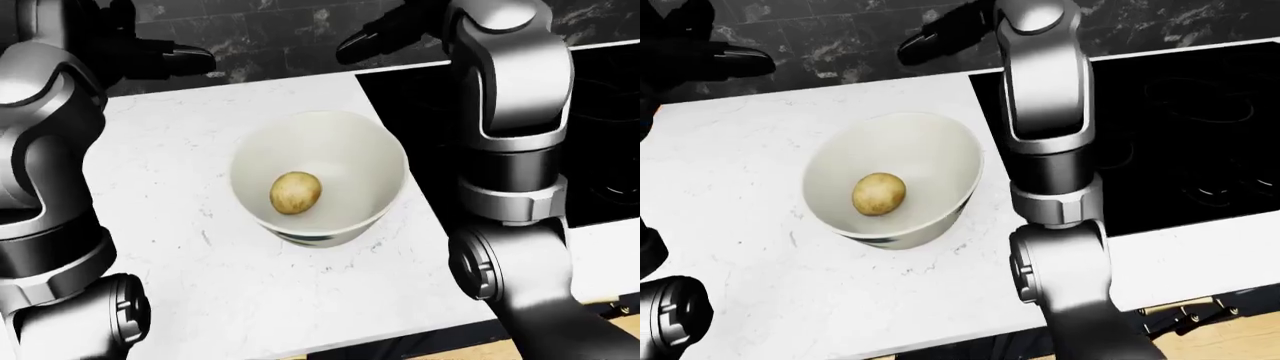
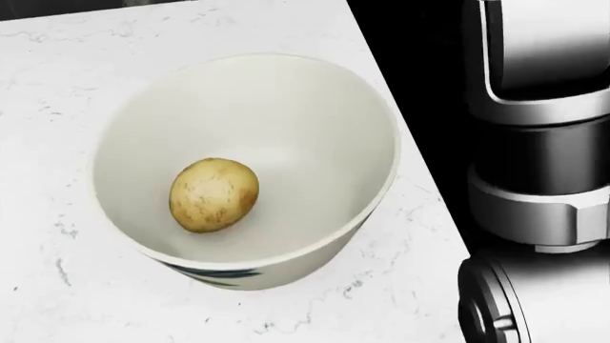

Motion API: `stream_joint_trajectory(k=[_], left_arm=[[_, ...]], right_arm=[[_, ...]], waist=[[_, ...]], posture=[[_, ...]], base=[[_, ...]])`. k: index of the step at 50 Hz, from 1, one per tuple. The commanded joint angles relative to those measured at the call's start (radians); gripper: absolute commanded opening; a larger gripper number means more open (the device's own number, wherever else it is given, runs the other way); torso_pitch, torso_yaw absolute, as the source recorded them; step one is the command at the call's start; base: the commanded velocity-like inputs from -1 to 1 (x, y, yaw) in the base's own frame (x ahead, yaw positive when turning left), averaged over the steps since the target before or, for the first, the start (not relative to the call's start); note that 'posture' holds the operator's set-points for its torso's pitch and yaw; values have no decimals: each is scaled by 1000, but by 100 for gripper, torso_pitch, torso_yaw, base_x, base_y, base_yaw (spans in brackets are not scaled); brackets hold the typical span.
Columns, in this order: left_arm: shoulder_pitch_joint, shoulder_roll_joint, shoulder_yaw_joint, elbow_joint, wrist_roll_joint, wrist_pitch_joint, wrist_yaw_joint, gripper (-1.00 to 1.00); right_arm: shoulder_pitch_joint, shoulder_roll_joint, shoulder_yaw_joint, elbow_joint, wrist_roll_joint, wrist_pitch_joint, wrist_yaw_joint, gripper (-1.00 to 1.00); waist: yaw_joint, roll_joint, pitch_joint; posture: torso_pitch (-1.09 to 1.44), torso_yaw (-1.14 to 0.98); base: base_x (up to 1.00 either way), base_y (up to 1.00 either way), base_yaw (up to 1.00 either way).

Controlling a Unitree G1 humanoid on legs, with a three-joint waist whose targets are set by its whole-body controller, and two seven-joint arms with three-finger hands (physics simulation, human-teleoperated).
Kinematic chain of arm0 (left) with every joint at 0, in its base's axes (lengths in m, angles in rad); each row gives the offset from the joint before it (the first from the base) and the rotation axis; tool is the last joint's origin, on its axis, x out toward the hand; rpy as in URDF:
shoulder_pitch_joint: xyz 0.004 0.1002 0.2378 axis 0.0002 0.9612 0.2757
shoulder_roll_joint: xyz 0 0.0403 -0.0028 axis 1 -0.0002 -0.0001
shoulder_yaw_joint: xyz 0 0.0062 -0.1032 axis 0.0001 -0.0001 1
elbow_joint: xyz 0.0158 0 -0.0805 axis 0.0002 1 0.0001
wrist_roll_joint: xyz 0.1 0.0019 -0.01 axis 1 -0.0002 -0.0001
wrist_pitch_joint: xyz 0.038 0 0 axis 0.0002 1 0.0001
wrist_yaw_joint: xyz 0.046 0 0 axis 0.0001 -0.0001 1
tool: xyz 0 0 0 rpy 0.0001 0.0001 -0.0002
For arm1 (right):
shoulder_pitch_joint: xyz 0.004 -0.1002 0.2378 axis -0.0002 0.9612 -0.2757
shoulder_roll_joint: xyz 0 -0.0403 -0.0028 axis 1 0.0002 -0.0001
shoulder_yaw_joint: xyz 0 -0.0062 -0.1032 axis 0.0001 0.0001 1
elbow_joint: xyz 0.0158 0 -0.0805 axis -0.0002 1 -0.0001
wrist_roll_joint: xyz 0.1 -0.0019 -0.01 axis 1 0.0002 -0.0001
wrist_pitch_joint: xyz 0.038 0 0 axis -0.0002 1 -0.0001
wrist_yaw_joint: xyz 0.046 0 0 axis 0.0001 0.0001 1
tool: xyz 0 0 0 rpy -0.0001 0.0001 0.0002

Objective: Pick the potato from the pan and place it in the bowl.

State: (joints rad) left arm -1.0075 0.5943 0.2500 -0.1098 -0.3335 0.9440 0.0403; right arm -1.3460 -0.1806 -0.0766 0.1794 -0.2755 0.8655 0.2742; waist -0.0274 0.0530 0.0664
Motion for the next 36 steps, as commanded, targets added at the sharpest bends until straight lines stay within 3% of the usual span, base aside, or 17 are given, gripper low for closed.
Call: stream_joint_trajectory(k=[1,10,18,36], left_arm=[[-39,9,14,-19,22,-44,-1,100],[-95,-19,-19,82,111,-206,-26,100],[-99,-37,-24,131,164,-315,-48,100],[-183,-50,-20,268,165,-554,-25,100]], right_arm=[[-37,-24,1,-32,22,-56,-44,100],[-33,-98,-10,31,42,-189,-118,100],[-9,-122,-18,71,50,-273,-157,100],[-72,-181,-39,145,81,-439,-214,100]], waist=[[1,0,-32],[10,-20,-30],[16,-29,-32],[21,-39,-31]], posture=[[0,0],[0,0],[0,0],[0,0]], base=[[0,0,0],[0,0,0],[0,0,0],[0,0,0]])
